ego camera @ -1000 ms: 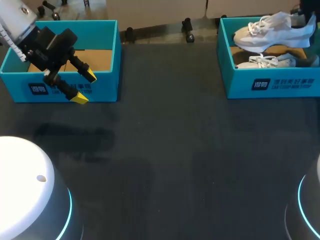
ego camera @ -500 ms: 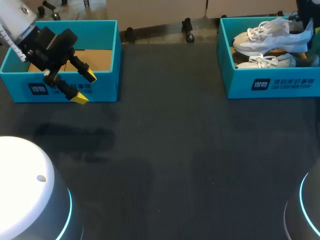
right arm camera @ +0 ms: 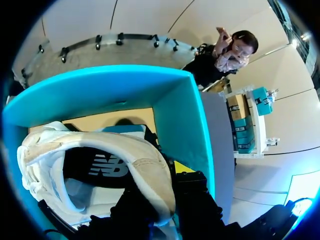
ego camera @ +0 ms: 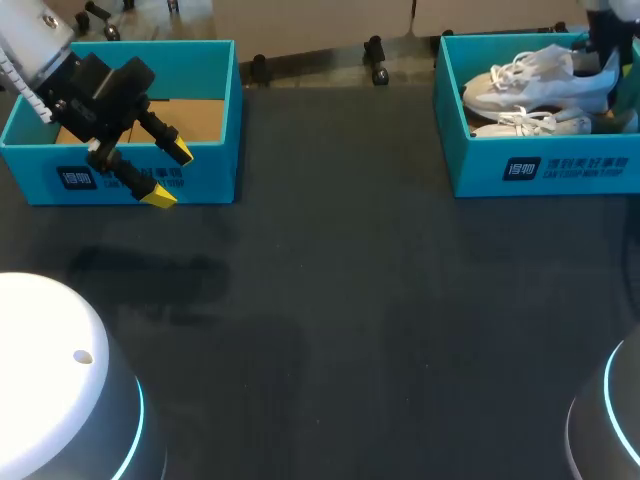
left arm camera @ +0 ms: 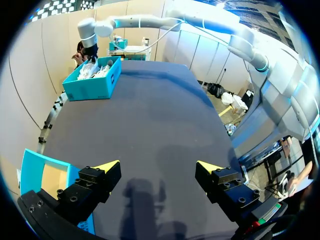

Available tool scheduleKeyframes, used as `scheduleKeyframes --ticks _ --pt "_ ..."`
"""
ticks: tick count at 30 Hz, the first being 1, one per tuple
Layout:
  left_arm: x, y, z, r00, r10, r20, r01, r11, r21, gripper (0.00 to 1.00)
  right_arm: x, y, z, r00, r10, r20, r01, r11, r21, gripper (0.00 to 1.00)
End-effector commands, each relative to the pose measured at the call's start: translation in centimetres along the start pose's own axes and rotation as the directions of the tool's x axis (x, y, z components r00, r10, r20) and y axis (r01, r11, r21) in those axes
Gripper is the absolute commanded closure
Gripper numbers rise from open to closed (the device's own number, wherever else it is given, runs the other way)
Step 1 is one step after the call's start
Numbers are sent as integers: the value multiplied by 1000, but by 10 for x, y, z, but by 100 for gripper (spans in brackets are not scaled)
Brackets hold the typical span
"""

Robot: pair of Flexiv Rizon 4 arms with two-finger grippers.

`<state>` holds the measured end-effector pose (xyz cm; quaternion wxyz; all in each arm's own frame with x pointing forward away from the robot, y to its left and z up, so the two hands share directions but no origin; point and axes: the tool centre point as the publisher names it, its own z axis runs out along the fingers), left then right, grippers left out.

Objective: Take the shoe out of the shoebox, open the shoe tongue, remove and reinsert the insole, then place the shoe into the shoebox

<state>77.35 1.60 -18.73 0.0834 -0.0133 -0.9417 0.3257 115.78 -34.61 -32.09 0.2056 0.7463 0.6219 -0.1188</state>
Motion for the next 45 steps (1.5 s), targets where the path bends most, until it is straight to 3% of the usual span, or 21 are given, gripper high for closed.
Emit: scheduleKeyframes --ticks 1,34,36,40,41,42,45 --pt "0 0 0 1000 1 -1 -1 1000 -2 0 3 5 8 1000 1 -4 -1 1000 9 100" --pt "0 0 0 1000 1 -1 -1 1000 -2 0 14 -2 39 998 20 -59 -20 1000 -5 100" --pt "0 0 0 1000 1 -1 -1 1000 -2 0 14 0 38 998 20 -59 -20 1000 -6 80" --pt "0 0 0 1000 1 -1 -1 1000 -2 0 13 0 35 998 15 -56 -15 1000 -12 75" --pt "0 0 0 1000 1 -1 -1 1000 -2 0 13 0 34 998 13 -56 -14 1000 -11 67" --pt "0 0 0 1000 1 -1 -1 1000 -2 0 12 -1 33 998 13 -56 -14 1000 -10 53" --pt "0 0 0 1000 1 -1 -1 1000 -2 0 12 -3 30 998 14 -56 -14 1000 -9 53"
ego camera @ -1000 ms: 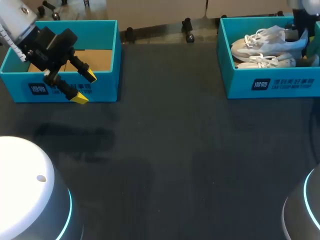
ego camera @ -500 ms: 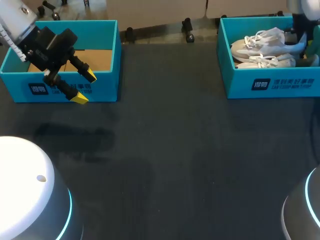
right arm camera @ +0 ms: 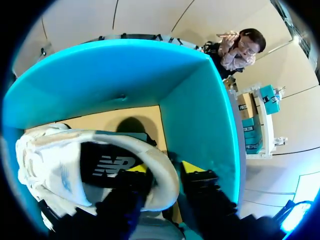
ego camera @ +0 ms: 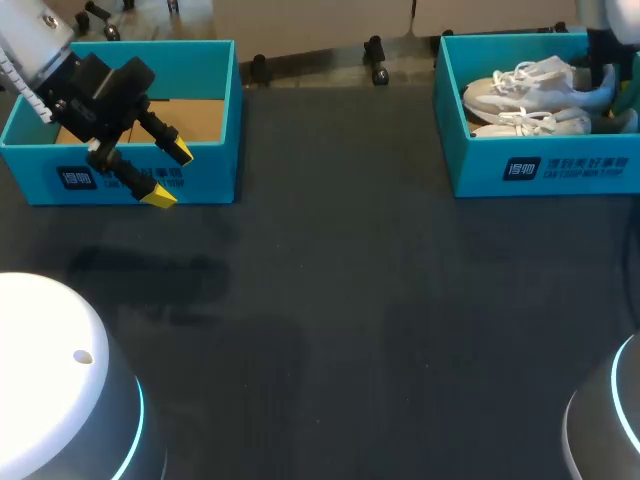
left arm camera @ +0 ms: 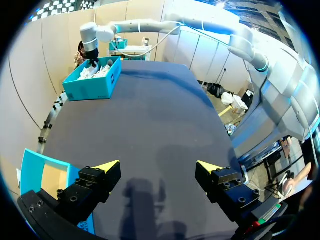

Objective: Take the shoe out of the shoebox, open the shoe tongue, remove and reinsert the insole, then place the shoe into the shoebox

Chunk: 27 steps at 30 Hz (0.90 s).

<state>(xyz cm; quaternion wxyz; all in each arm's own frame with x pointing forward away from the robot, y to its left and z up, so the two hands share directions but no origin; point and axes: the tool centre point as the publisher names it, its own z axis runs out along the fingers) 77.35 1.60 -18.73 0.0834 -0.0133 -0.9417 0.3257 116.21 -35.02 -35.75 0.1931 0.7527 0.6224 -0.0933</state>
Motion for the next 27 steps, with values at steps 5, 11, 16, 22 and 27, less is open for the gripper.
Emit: scheduleKeyframes --ticks 5,11,16,22,27 --pt "0 0 0 1000 1 -1 -1 1000 -2 0 -3 -5 -11 1000 -3 -4 3 1000 2 47" --pt "0 0 0 1000 1 -1 -1 1000 -2 0 -2 -11 -31 1000 -6 -31 5 1000 -15 30" --pt "0 0 0 1000 1 -1 -1 1000 -2 0 2 -16 -46 998 -17 -53 16 1000 -24 25" --pt "-2 -3 -2 1000 -4 5 4 1000 -3 0 11 -24 -71 995 -54 -86 51 998 -43 23" --pt "-11 -19 -7 978 -201 47 203 979 -31 0 21 -35 -93 990 -99 -101 94 994 -52 18"
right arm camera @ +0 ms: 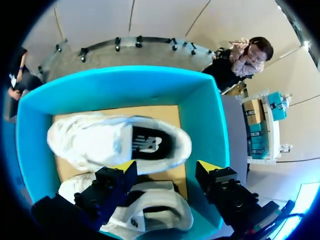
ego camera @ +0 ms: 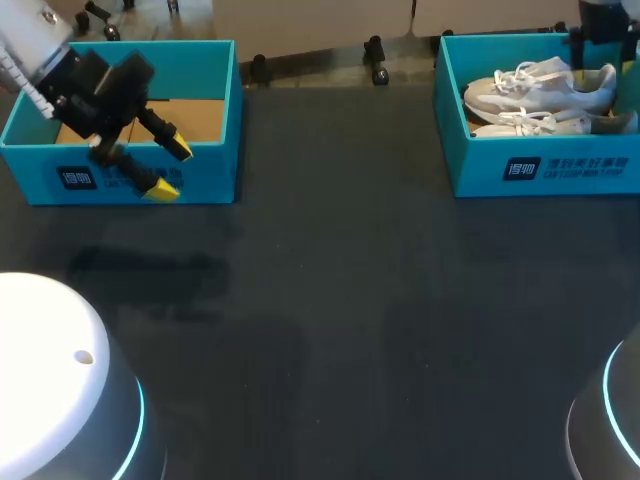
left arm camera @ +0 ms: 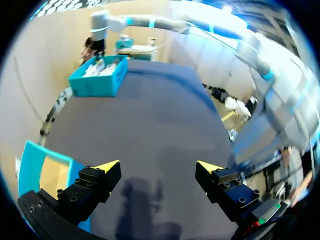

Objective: Take the shoe out of the shoebox, open the shoe tongue, remove and reinsert the insole, then place the shoe into the shoebox

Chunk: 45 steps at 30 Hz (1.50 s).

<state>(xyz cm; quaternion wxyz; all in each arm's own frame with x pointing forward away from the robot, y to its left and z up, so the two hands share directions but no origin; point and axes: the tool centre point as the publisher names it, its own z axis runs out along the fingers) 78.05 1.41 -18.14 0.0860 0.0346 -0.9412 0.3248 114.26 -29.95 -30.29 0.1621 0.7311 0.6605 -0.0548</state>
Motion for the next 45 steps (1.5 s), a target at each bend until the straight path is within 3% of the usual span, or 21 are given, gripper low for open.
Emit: scheduleKeyframes --ticks 1,6,8,16,20,24,30,38,45 --pt "-6 -17 -3 980 -194 46 197 978 -62 0 8 -21 -27 999 -33 3 33 999 -31 15" --pt "-16 -25 -3 920 -361 153 374 926 -61 0 17 -35 -46 999 -42 -15 41 999 -34 12" --pt "-22 -27 -5 858 -476 193 493 868 -52 0 22 -42 -55 998 -53 -16 52 998 -37 10" --pt "-46 -16 -3 678 -661 321 688 724 37 0 35 -74 -85 998 -51 -34 50 998 -45 7" --pt "-58 -12 5 625 -694 357 732 680 40 0 43 -90 -101 997 -56 -54 53 997 -57 5" --pt "-73 -11 11 571 -727 380 770 635 58 0 53 -107 -122 997 -58 -60 54 997 -56 10" --pt "-90 -19 11 548 -750 371 800 600 29 0 63 -134 -143 997 -51 -59 49 998 -38 7" --pt "-105 -23 13 534 -714 453 805 594 -11 0 82 -166 -159 996 -44 -73 43 999 -19 5" --pt "-128 -20 20 388 -758 524 876 479 45 0 94 -185 -170 995 -33 -97 31 999 -23 0"
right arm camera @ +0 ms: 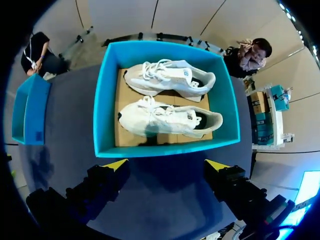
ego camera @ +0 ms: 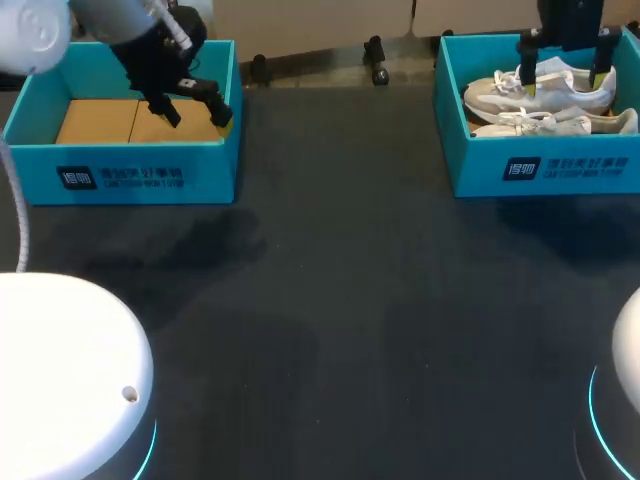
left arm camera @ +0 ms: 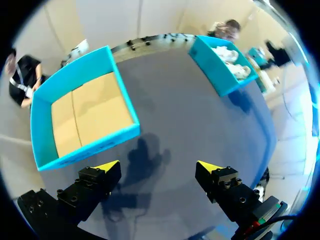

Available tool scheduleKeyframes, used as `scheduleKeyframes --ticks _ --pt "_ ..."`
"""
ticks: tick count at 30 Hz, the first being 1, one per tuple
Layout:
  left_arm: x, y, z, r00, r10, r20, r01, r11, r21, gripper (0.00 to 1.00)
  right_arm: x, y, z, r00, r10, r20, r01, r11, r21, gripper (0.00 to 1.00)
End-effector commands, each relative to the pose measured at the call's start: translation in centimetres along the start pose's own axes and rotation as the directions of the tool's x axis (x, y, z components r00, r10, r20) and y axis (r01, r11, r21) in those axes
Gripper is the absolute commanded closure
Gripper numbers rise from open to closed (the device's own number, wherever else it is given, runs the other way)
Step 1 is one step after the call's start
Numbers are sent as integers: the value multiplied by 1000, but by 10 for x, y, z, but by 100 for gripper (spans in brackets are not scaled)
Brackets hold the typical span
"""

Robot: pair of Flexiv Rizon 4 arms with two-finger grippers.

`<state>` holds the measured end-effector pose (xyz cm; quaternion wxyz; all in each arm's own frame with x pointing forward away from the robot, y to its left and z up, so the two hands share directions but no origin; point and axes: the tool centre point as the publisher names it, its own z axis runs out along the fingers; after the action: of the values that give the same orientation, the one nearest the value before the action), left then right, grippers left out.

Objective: Take the shoe out of the shoebox, open the shoe tongue, remove and reinsert the insole, then place the shoe into the shoebox

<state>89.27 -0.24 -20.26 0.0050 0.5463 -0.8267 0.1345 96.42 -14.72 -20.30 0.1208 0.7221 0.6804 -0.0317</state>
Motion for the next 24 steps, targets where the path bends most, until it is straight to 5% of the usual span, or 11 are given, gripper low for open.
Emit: scheduleKeyframes --ticks 1,24 --pt "3 -15 11 998 -48 41 50 997 -52 0 4 -19 -7 1000 9 -8 -9 999 -48 0" --pt "5 -38 24 979 -154 135 162 985 -52 0 36 -98 -39 958 45 -284 -65 996 -62 0"
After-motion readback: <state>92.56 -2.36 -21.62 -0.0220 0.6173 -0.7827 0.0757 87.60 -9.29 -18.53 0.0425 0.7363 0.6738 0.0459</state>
